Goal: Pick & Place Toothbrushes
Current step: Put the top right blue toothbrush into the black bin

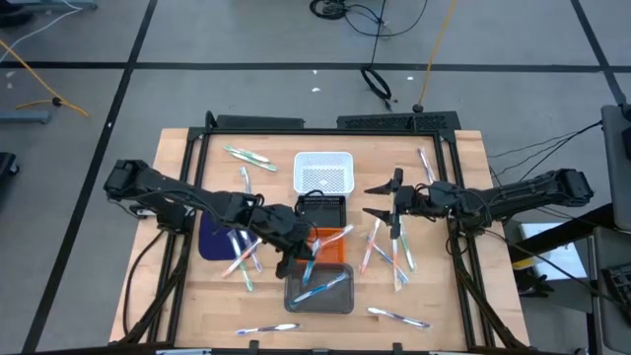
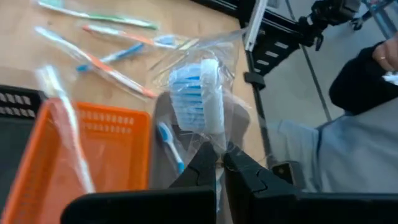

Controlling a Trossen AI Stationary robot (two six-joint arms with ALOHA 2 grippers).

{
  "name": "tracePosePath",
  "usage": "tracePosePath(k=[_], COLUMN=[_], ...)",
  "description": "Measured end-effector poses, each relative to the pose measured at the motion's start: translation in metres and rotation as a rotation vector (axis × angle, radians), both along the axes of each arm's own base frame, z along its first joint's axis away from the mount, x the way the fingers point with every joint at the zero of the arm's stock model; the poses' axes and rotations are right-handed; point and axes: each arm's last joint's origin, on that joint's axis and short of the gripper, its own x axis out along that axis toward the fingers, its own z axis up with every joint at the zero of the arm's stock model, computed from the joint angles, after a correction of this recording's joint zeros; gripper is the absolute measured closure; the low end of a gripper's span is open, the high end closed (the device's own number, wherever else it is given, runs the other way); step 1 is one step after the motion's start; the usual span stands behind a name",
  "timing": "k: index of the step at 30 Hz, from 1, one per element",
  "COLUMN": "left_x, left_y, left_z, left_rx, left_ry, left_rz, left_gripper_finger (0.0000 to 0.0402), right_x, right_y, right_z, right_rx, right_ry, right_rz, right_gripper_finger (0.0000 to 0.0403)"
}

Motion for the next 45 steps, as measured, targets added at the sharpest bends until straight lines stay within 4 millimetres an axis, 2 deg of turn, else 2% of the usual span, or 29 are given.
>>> tracePosePath(k=[9, 14, 19, 28, 34, 45], left_x=[-0.006, 0.004, 0.010, 0.010, 0.010, 0.008], left_y=[-0.014, -0.021, -0.019, -0.021, -0.021, -0.020], left_z=[-0.005, -0.022, -0.037, -0.039, -0.040, -0.041], left_rx=[-0.056, -0.092, -0.112, -0.133, -0.079, -0.049], left_ry=[0.086, 0.147, 0.216, 0.235, 0.214, 0.221], left_rz=[0.030, 0.047, 0.068, 0.024, 0.006, -0.010], left_gripper_finger=[0.0400, 0.0400, 0.0400, 0.0398, 0.0395, 0.0319], right_x=[0.000, 0.000, 0.000, 0.000, 0.000, 0.000], right_y=[0.000, 0.000, 0.000, 0.000, 0.000, 0.000], right_z=[0.000, 0.000, 0.000, -0.002, -0.002, -0.002], right_rx=[-0.001, -0.002, -0.004, -0.006, -0.005, -0.006], right_ry=[0.000, 0.001, 0.002, 0.026, 0.024, 0.024], right_rz=[0.000, -0.002, -0.002, -0.003, -0.003, -0.003], right_gripper_finger=[0.0181, 0.0181, 0.0181, 0.0186, 0.0187, 0.0190])
